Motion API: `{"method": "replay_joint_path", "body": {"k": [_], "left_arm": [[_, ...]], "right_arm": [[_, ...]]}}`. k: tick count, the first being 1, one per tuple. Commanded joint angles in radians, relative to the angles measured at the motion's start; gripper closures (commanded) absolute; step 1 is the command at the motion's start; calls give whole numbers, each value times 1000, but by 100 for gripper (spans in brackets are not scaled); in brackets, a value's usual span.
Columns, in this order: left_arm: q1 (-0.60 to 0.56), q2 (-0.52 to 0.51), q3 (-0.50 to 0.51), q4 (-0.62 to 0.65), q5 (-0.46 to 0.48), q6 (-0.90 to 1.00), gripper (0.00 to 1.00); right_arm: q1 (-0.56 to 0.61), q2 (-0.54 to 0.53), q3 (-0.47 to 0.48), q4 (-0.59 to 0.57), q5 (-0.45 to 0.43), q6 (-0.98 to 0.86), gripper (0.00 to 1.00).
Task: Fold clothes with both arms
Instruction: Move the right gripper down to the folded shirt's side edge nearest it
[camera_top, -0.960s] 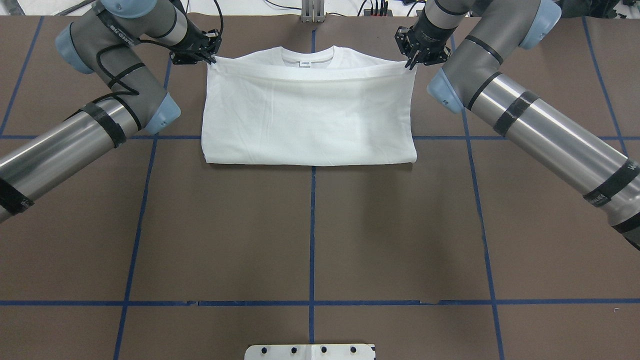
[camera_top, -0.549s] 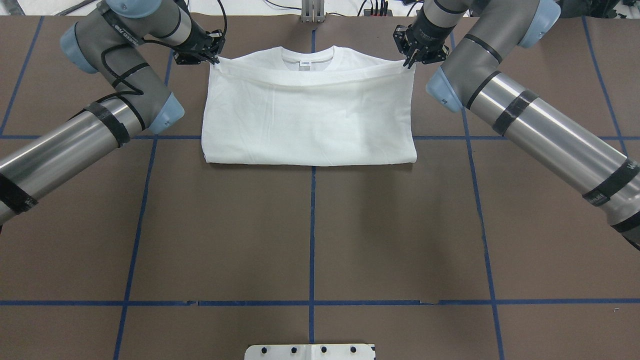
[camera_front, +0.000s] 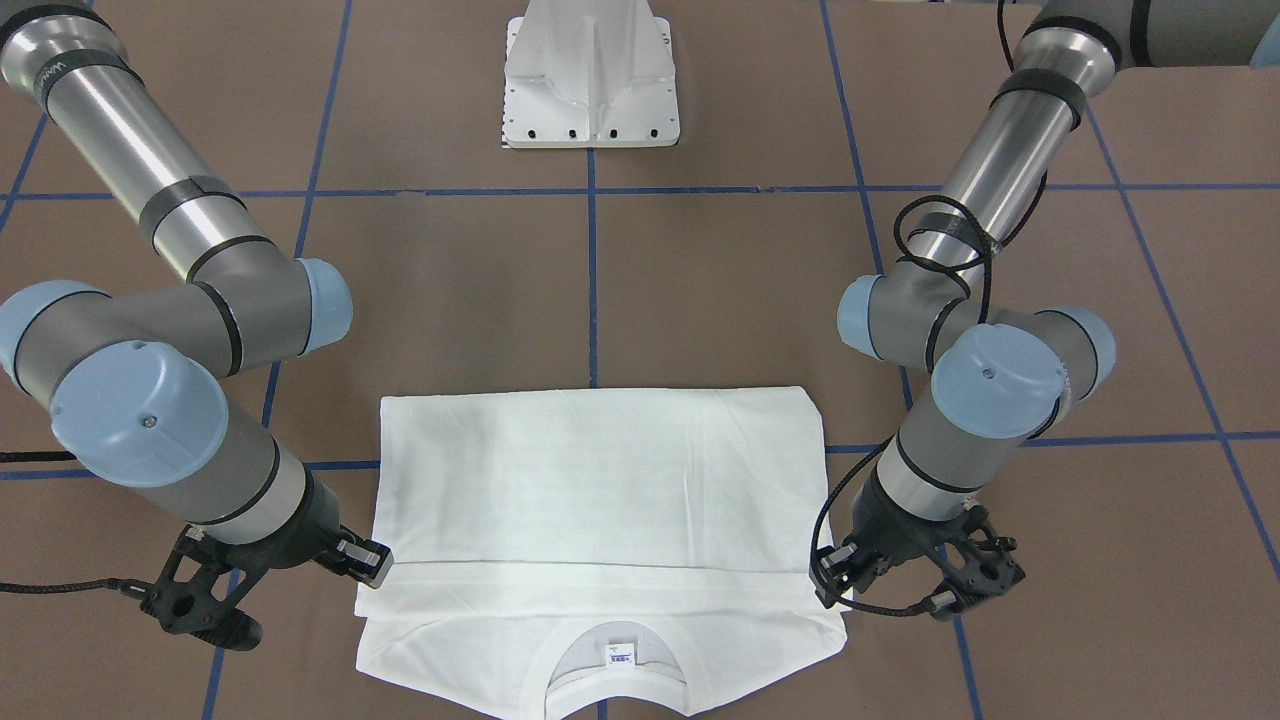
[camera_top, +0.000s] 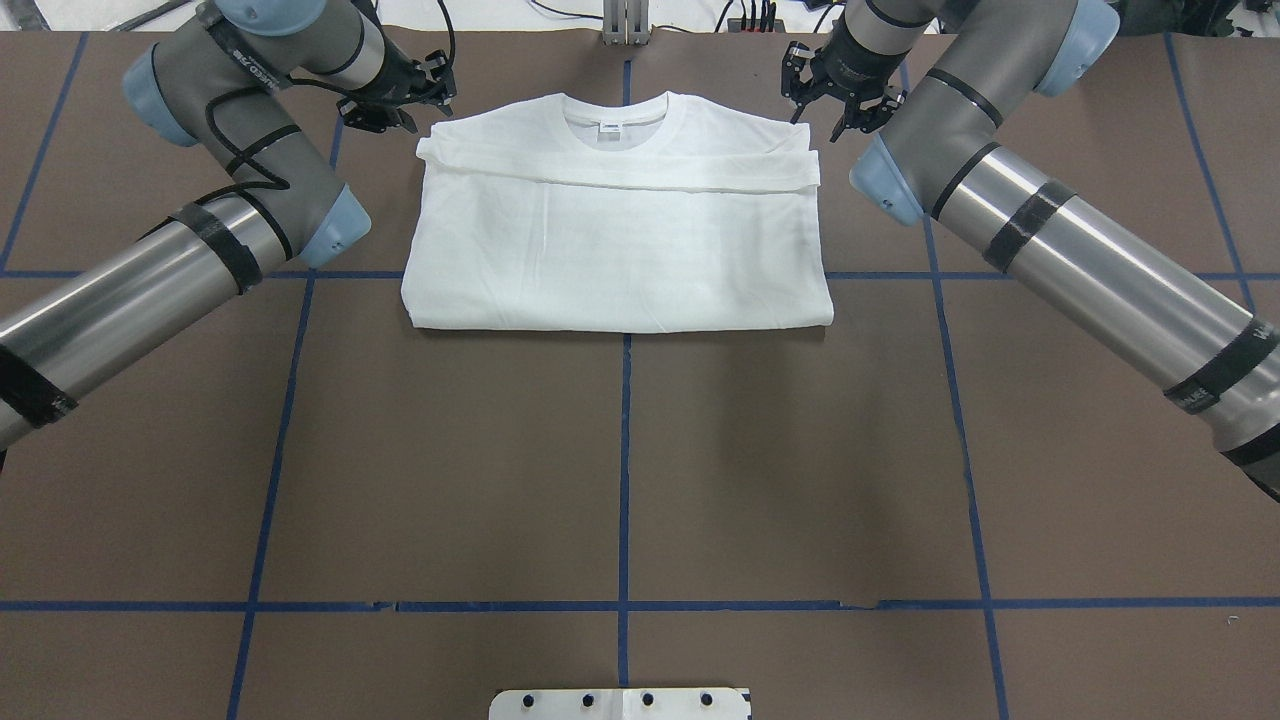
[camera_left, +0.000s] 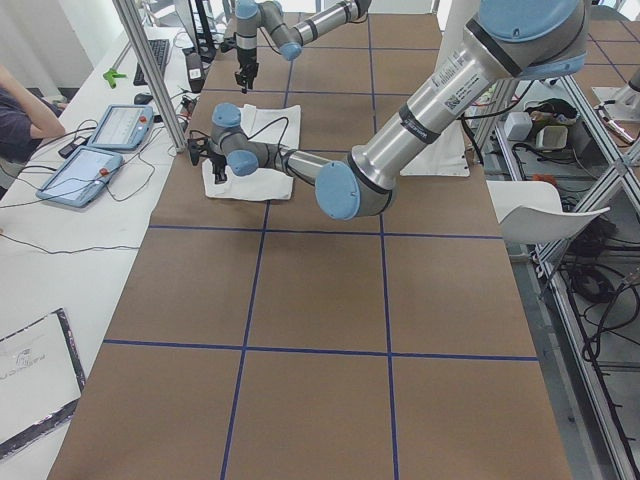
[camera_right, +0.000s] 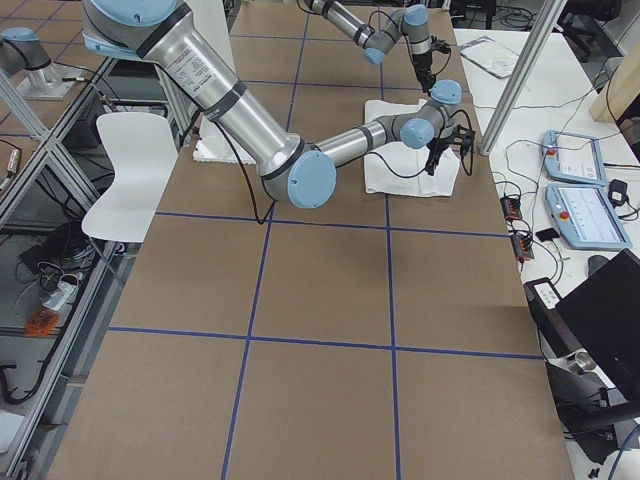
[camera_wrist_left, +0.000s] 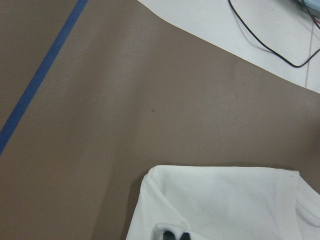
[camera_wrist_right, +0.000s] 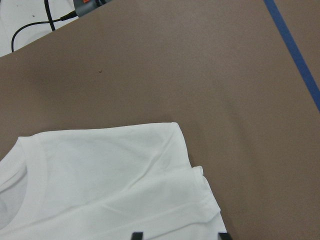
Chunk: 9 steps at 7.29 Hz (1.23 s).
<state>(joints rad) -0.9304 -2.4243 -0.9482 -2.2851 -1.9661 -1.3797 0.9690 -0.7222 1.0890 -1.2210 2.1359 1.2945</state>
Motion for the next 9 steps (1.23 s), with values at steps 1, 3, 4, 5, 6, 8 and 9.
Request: {"method": "replay_joint_path", "body": {"k": [1, 3, 4, 5, 6, 8, 9], "left_arm": [[-1, 1, -7, 1, 4, 2, 1], [-2, 5, -26, 9, 1, -1, 1], [-4, 10, -38, 9, 1, -1, 1], [-4, 10, -38, 9, 1, -1, 1], [-4, 10, -38, 9, 1, -2, 1], [-4, 13, -43, 7, 1, -2, 1], [-4, 13, -43, 7, 1, -2, 1]], "right_arm": [[-1, -11, 17, 0, -1, -4, 0], [-62, -119, 166, -5, -1, 18, 0], [-93, -210, 258, -3, -4, 34, 0], [-123, -295, 360, -12, -8, 37, 0], [-151, -369, 433, -11, -7, 60, 0], [-234, -405, 454, -12, -57, 75, 6], [-260, -398, 437, -14, -76, 75, 8]]}}
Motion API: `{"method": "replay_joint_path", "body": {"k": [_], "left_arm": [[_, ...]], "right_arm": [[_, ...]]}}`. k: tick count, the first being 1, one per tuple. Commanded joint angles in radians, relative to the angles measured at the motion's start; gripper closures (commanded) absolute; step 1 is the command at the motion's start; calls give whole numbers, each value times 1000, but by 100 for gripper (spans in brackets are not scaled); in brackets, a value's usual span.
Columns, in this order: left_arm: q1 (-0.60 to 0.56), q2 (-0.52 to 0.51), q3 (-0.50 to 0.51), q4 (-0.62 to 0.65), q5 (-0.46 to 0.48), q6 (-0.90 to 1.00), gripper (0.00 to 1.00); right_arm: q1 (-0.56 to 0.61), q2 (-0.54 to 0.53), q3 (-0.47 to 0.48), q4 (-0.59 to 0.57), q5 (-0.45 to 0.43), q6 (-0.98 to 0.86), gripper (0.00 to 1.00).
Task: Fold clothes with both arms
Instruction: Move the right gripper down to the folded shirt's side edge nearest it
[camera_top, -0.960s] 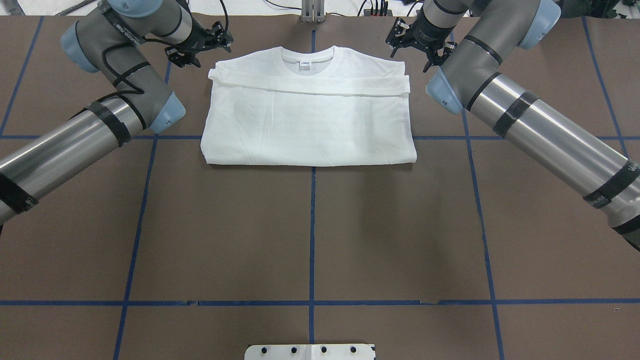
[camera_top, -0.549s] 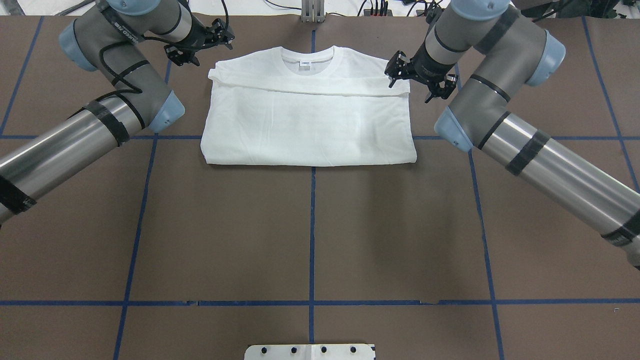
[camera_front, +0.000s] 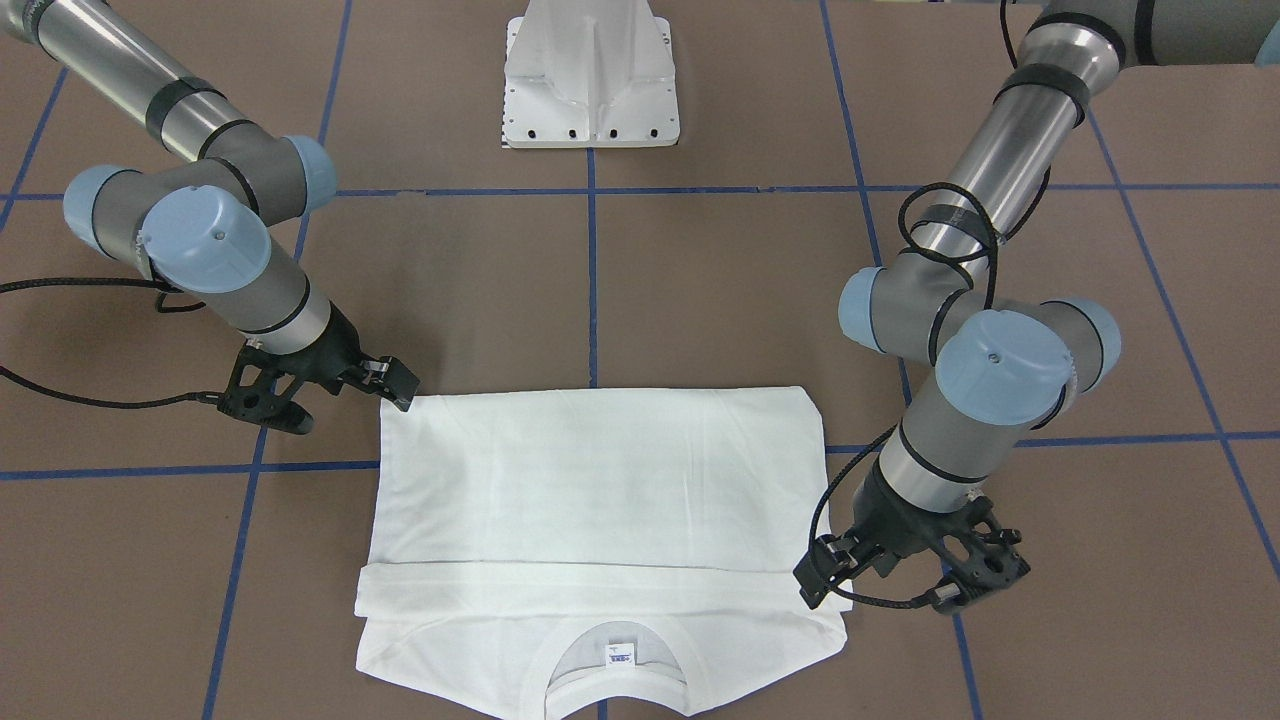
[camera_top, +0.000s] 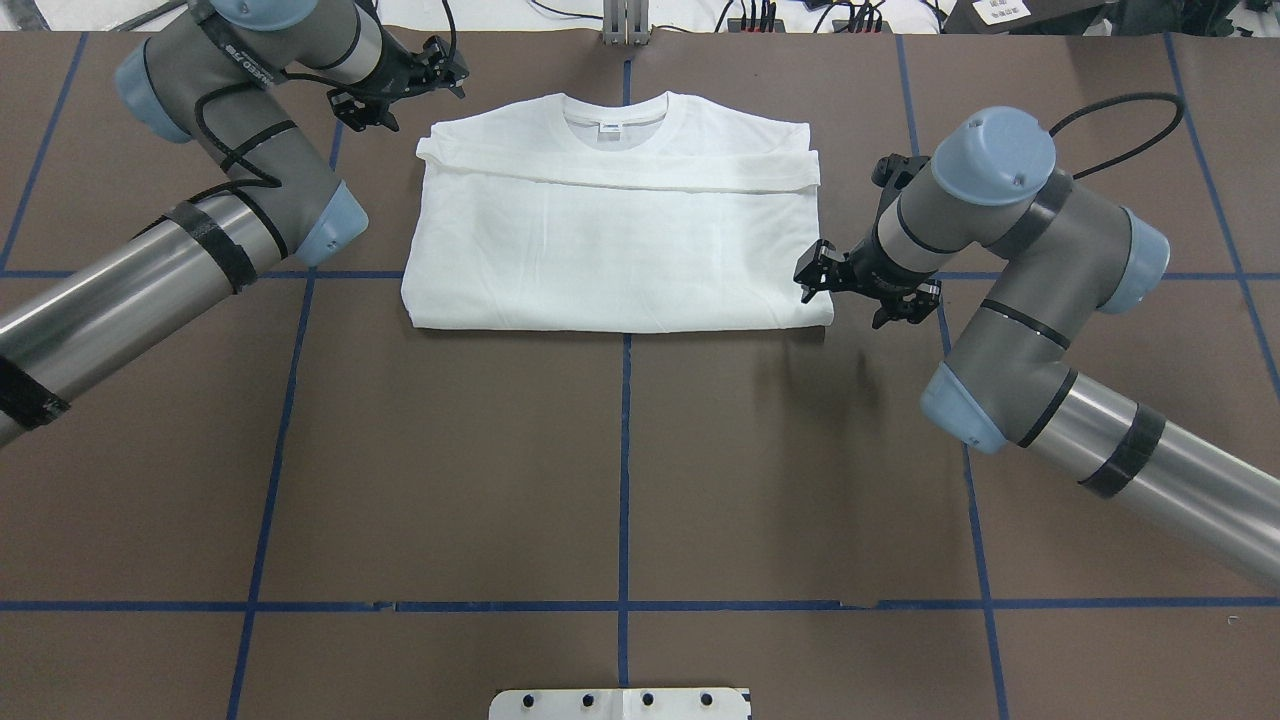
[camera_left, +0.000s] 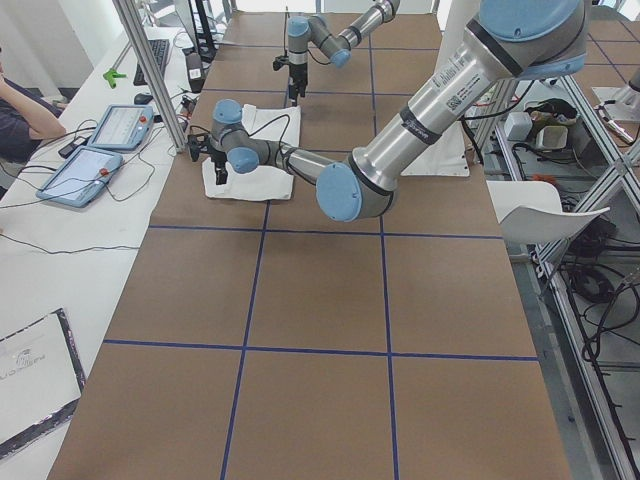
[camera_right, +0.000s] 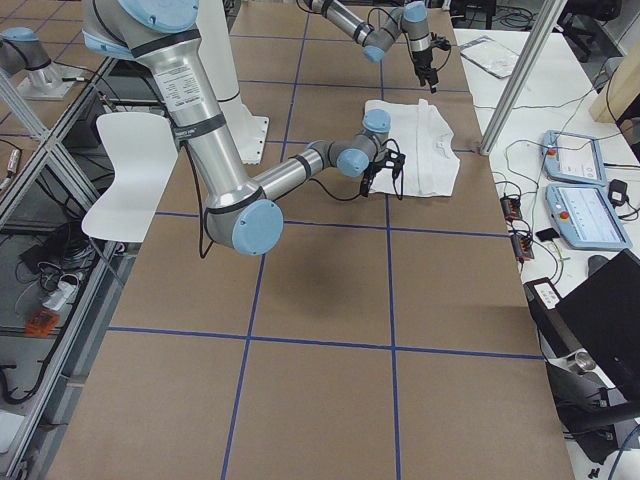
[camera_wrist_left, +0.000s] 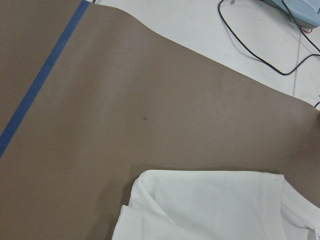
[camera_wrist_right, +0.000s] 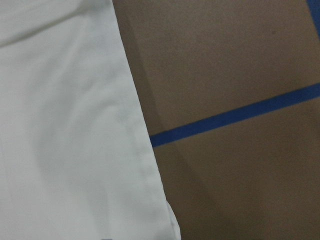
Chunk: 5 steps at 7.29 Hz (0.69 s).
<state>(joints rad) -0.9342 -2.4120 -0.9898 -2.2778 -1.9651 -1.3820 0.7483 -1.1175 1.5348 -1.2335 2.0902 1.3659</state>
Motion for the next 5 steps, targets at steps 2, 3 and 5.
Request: {"method": "replay_joint_path", "body": {"k": [2, 3, 5], "left_arm": [[0, 2, -4, 0, 0, 0, 1], [0, 7, -4, -2, 0, 0, 1], [0, 14, -10, -5, 0, 0, 1]], "right_arm": [[-23, 8, -16, -23, -32, 4, 20], [-14, 27, -18, -40, -32, 4, 23], [-12, 38, -24, -52, -33, 6, 27]]}}
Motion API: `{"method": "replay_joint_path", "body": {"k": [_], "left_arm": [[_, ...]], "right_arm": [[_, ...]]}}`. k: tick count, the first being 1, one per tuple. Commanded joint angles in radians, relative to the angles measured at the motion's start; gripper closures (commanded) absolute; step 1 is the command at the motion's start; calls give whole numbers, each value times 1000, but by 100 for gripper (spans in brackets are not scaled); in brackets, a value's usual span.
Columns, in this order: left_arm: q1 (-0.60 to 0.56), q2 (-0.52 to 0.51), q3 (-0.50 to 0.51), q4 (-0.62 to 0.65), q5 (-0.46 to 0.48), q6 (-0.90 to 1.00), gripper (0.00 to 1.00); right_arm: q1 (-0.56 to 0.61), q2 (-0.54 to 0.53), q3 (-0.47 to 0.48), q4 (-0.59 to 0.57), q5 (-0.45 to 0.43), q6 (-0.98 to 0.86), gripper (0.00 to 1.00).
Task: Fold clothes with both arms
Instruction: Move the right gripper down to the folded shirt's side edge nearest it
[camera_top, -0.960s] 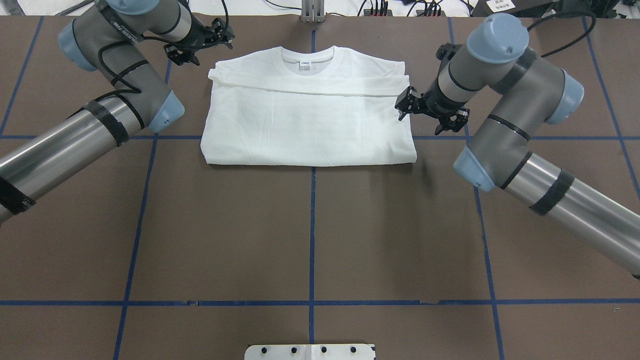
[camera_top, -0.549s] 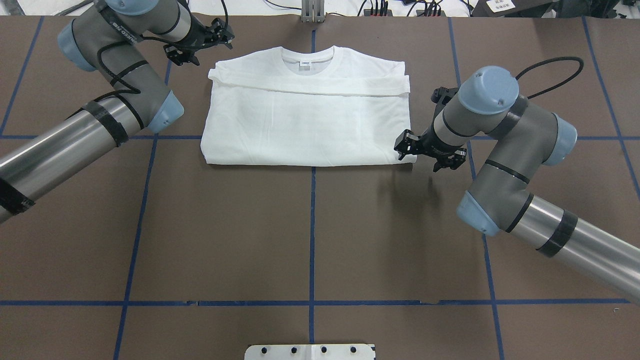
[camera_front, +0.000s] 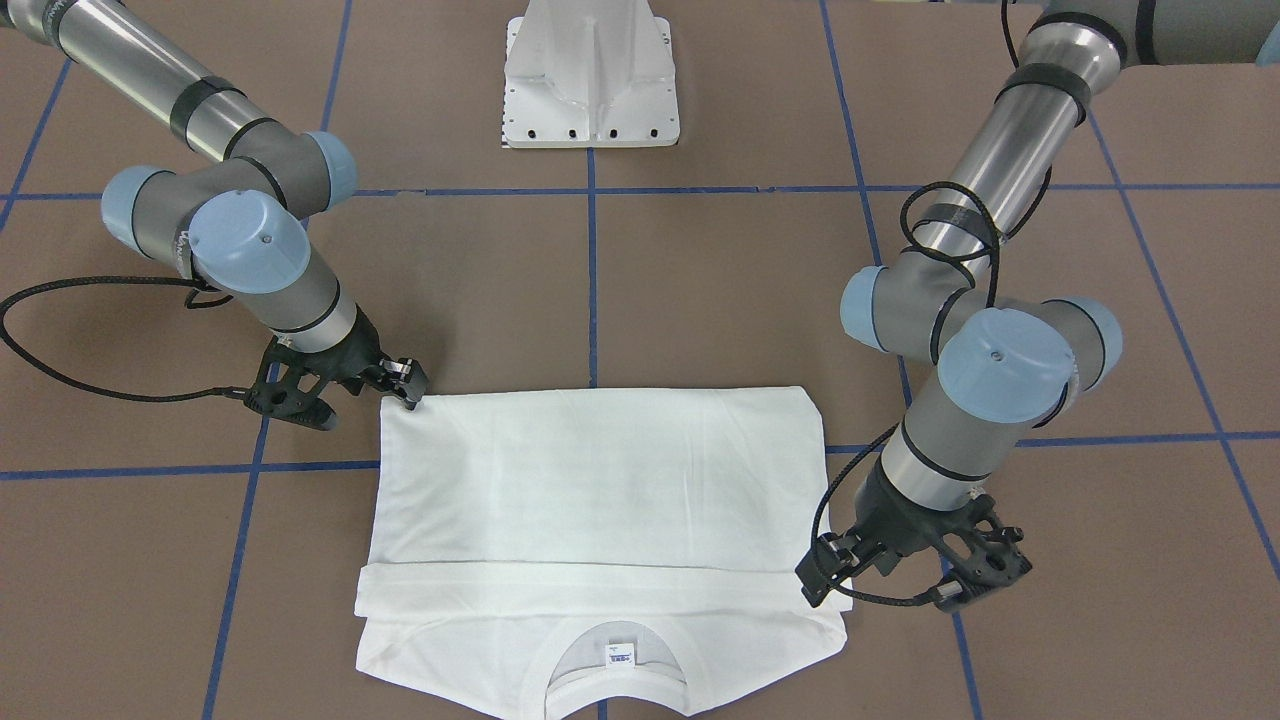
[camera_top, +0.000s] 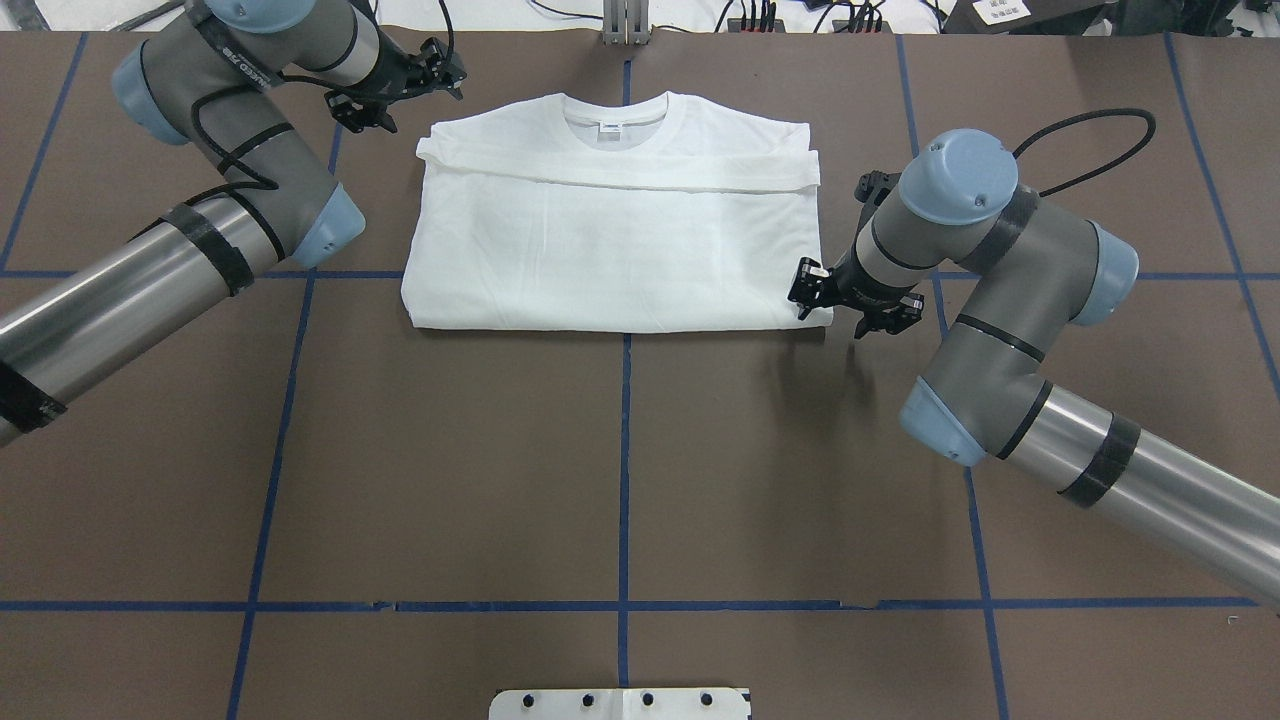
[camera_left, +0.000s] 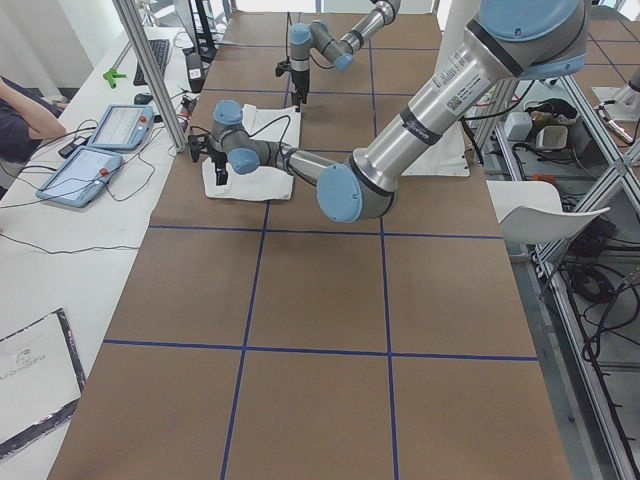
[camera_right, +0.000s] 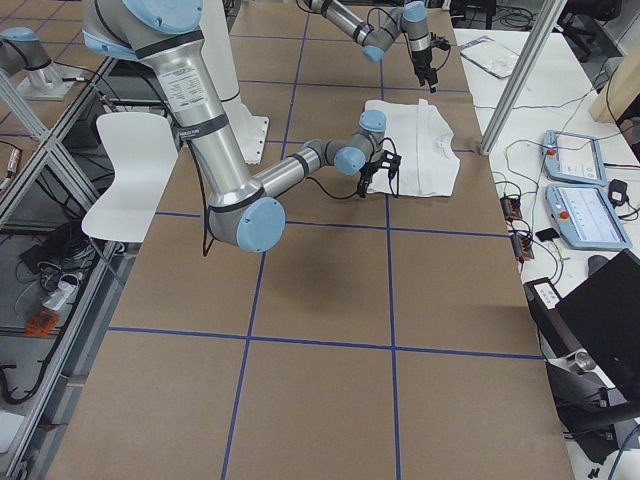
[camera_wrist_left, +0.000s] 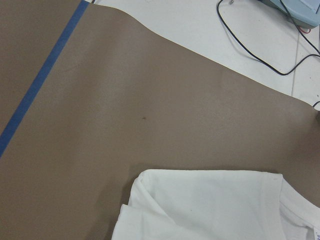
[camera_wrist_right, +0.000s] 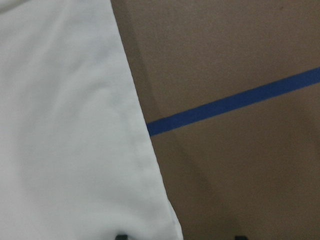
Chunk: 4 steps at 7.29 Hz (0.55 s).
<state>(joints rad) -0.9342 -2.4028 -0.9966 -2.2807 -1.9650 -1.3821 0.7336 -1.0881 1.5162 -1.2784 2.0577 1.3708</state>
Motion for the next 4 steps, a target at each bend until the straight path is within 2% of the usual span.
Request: {"method": "replay_joint_path", "body": {"k": [1, 3, 4], "left_arm": [[0, 7, -5, -3, 0, 0, 1], [0, 13, -5, -6, 0, 0, 2], [2, 13, -5, -6, 0, 2, 2]], "right_arm": [[1, 26, -33, -6, -1, -1, 27], [1, 30, -39, -4, -1, -1, 30], [1, 31, -39, -4, -1, -1, 41]]}}
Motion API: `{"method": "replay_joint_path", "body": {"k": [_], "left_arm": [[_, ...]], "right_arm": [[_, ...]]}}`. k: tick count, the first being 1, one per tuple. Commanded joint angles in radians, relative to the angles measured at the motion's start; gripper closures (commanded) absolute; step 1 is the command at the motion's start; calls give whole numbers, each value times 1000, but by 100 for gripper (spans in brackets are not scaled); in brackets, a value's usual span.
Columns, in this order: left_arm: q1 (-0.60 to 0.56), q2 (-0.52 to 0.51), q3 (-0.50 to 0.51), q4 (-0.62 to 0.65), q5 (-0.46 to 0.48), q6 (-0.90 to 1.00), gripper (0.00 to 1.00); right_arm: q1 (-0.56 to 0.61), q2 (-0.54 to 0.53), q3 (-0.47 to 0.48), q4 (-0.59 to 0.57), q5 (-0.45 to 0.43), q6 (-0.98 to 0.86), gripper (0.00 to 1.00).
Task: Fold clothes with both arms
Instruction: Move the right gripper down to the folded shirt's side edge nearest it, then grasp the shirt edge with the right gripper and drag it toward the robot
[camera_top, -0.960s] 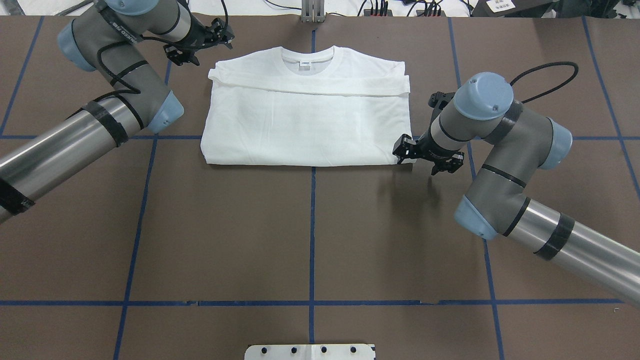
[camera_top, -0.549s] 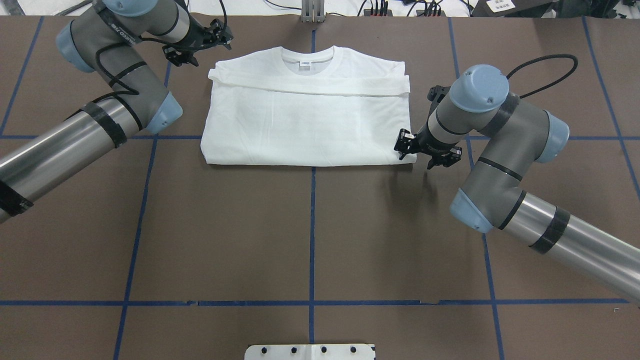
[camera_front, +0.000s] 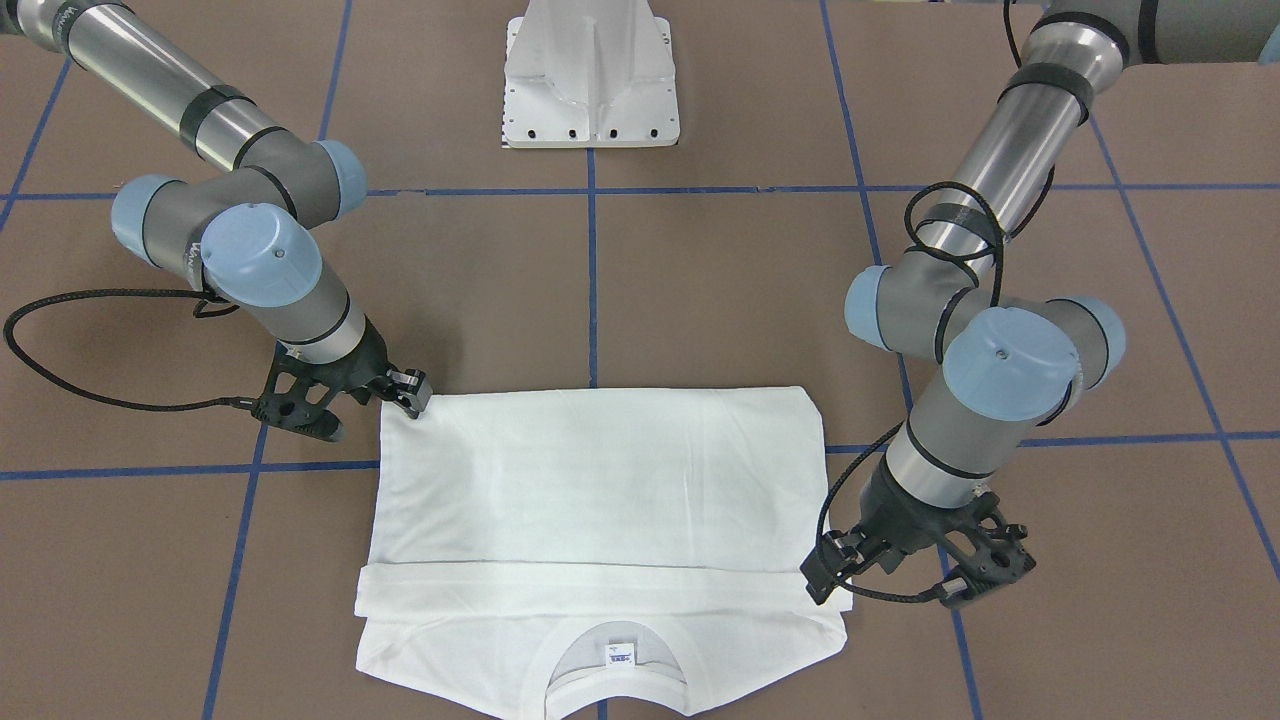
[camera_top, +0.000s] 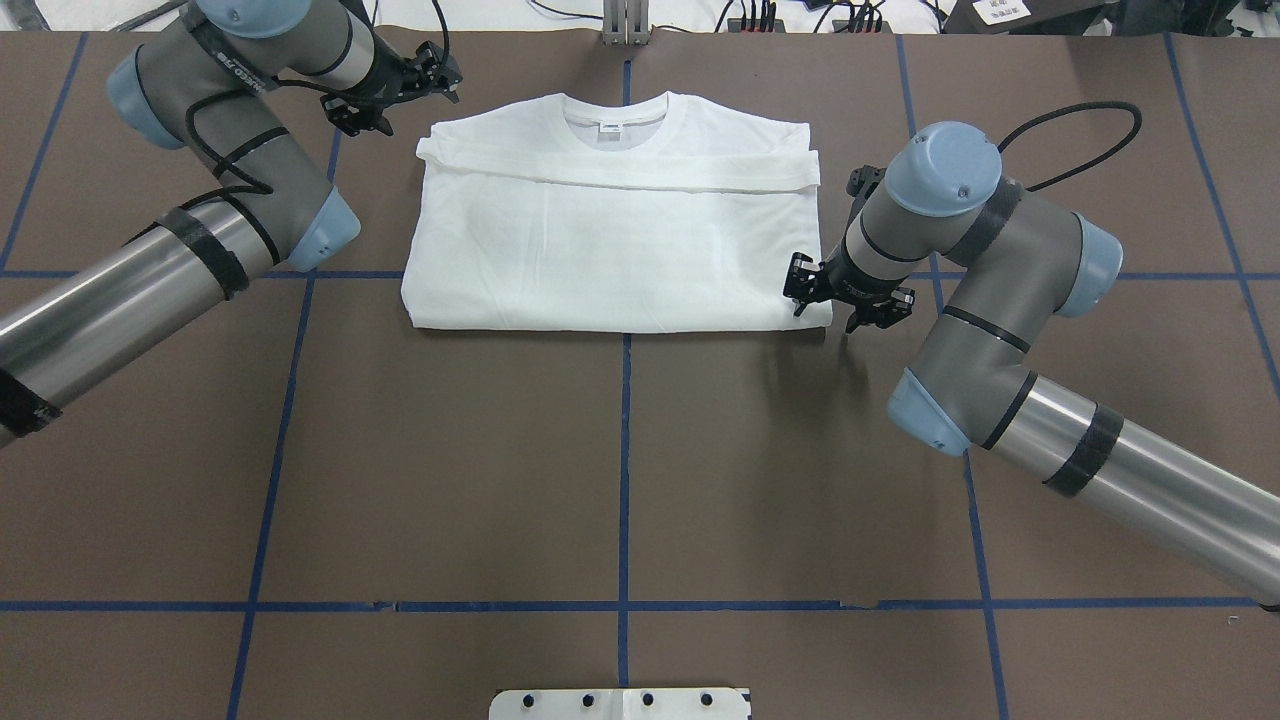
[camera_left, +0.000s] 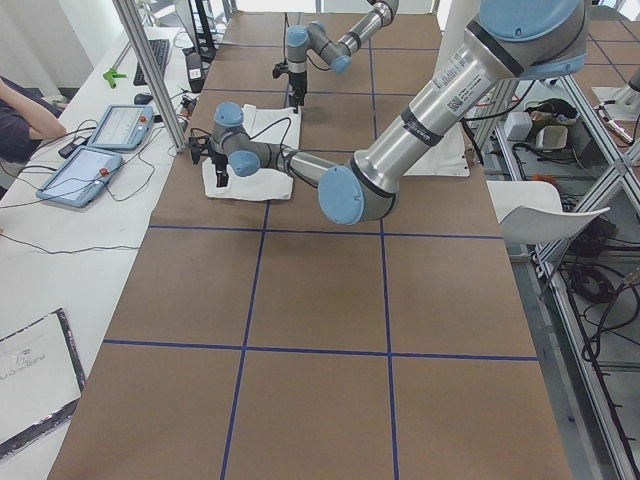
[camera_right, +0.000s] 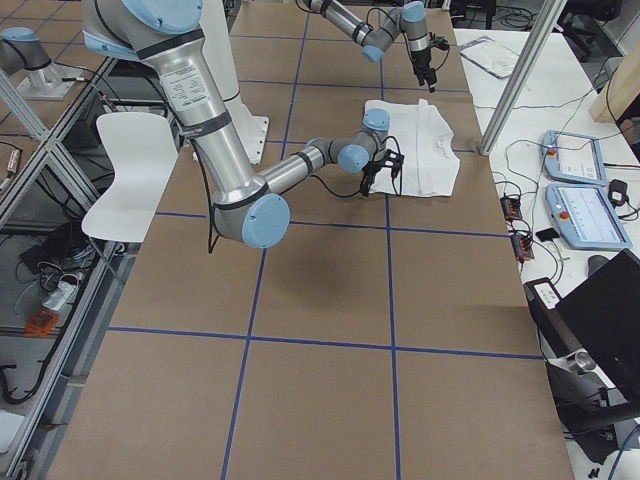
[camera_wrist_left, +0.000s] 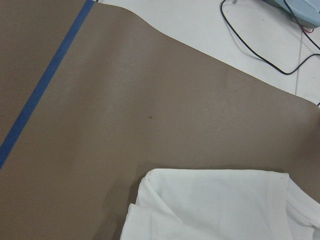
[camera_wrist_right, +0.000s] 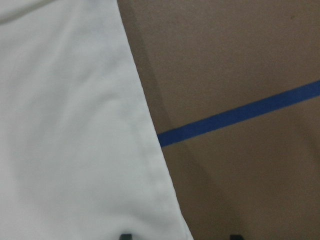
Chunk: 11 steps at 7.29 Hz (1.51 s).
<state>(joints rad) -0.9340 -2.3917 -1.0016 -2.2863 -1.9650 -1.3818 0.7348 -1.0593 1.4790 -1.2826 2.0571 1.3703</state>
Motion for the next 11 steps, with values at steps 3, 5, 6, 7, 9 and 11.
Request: {"method": "replay_joint_path", "body": {"k": [3, 5, 6, 7, 9, 11], "left_arm": [[1, 3, 0, -1, 3, 3, 6], [0, 8, -2, -1, 3, 3, 9], [0, 9, -12, -1, 0, 3, 10], [0, 11, -29, 7, 0, 1, 11], [0, 63, -112, 8, 3, 1, 11], [0, 95, -164, 11, 3, 1, 11]], "right_arm": [[0, 7, 12, 3, 0, 30, 100], [0, 7, 21, 0, 9, 30, 100], [9, -5, 65, -6, 14, 30, 100], [20, -37, 145, -61, 15, 29, 100], [17, -163, 425, -282, 15, 29, 100], [-58, -316, 651, -414, 17, 29, 100]]}}
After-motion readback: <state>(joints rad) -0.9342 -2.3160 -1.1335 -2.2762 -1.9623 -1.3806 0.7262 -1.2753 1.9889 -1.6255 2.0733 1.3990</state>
